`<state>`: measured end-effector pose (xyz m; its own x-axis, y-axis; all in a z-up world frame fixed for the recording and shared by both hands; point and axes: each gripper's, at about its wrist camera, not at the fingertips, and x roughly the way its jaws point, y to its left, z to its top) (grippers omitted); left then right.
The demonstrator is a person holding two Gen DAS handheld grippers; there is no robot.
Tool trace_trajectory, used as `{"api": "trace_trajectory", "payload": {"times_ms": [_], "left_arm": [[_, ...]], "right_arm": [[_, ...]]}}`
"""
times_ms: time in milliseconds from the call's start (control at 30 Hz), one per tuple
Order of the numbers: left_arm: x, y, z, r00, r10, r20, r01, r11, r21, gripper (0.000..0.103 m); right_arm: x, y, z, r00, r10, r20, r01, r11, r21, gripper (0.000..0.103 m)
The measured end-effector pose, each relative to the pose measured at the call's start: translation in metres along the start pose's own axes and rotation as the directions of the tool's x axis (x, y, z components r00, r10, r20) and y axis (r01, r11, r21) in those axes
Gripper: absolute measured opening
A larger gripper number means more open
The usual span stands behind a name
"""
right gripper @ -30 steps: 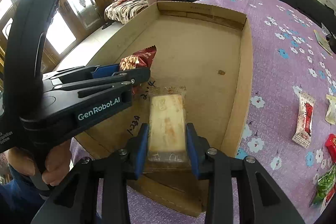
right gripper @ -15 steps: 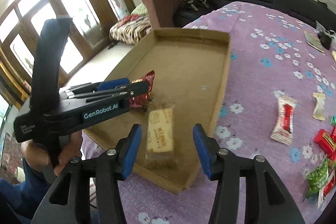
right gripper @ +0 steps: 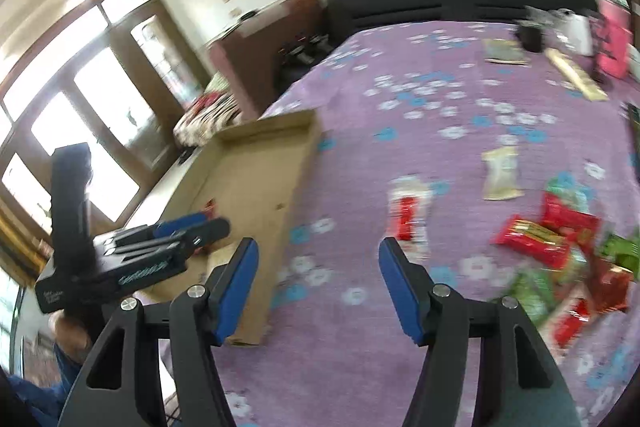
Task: Organize snacks
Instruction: 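Grasp the white-red candy packet with the left gripper while the right grasps the green pea bag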
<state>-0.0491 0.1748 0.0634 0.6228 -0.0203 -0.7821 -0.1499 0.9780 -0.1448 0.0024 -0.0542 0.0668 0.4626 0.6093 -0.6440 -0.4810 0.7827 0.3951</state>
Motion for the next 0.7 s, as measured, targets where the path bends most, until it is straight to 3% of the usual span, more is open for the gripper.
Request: {"api": "trace_trajectory", "payload": {"times_ms": [167,333,700], "left_arm": [[0.012,-0.043,0.002,0.999,-0.037,-0.035,0.039,0.997,0.064,0.045],[0.032,-0.085,0.01,0.995,-0.058,-0.082,0.065,0.994,0.09,0.045],[0.1,-0.123,0.032,0.985,0.052,-0.166,-0.044,0.998,0.052,0.049]], "right_arm": [[-0.027,-0.051,-0.003,0.995,-0.084,0.054,0.078,0.992,0.104,0.062],[-0.042,-0.096,-0.01,0.99,-0.119,0.076,0.1,0.971,0.219,0.062],[-0.034,-0.138,-0.019,0.998,-0.063,0.032,0.05,0.947,0.316,0.062]]}}
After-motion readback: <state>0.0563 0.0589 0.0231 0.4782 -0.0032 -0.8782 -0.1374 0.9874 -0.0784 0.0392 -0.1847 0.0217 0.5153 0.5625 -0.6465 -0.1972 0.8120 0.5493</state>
